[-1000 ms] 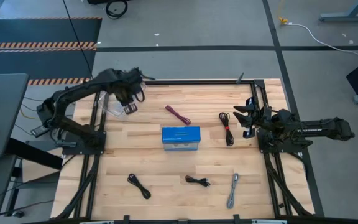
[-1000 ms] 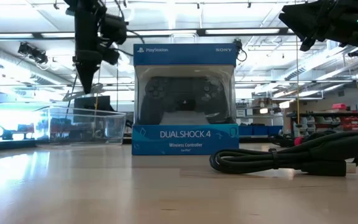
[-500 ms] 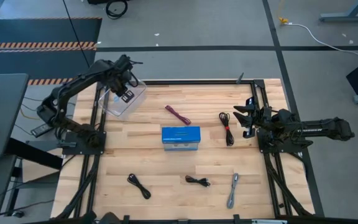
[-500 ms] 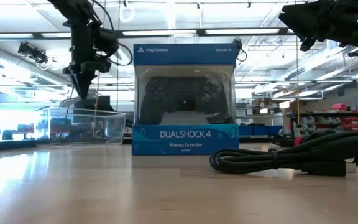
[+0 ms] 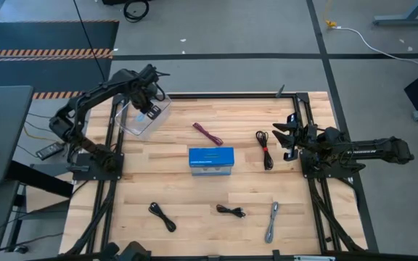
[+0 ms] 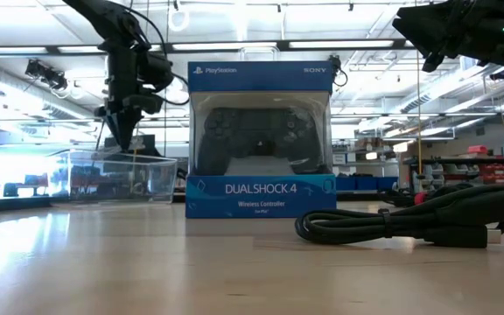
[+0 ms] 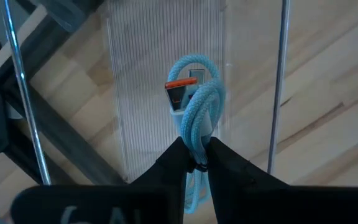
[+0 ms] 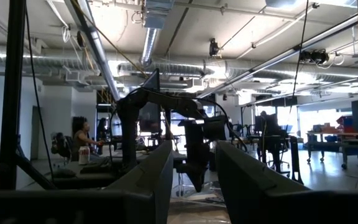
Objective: Pick and place USB-C Cables
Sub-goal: Put the blue charger cable into the transparent bin, then put the bottom left black charger cable into the transparent bin
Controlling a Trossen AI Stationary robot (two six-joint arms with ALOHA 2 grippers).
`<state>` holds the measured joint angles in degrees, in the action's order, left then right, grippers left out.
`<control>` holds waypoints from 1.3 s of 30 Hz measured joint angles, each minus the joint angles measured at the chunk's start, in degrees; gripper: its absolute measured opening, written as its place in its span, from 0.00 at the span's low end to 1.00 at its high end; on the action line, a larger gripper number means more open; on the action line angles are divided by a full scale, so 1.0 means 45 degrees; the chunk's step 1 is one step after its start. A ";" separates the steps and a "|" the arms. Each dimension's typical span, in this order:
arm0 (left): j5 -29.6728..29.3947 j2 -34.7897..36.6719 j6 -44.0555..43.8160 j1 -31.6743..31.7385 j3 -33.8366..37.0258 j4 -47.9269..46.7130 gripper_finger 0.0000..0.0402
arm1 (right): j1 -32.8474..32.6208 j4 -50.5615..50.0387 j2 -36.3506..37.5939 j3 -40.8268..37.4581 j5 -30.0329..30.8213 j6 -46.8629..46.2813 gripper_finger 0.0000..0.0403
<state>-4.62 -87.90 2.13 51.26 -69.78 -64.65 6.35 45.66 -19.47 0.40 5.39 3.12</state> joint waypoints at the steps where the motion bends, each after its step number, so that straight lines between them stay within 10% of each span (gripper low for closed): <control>1: 0.0000 -0.0019 0.0008 0.0001 0.0000 0.0004 0.14 | 0.0000 0.0002 -0.0003 -0.0001 0.0000 0.0004 0.32; 24: 0.0022 0.0019 0.0948 -0.0307 0.0000 -0.0314 0.39 | 0.0000 -0.0331 0.0001 -0.0002 0.0000 -0.0360 0.32; 39: 0.0777 0.2253 0.1565 -0.4350 0.0000 -0.0723 0.39 | 0.0015 -0.0556 -0.0003 -0.0005 0.0000 -0.0331 0.32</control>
<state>-1.13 -77.76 9.17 31.69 -69.78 -67.90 6.42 43.16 -19.48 0.38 5.39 1.63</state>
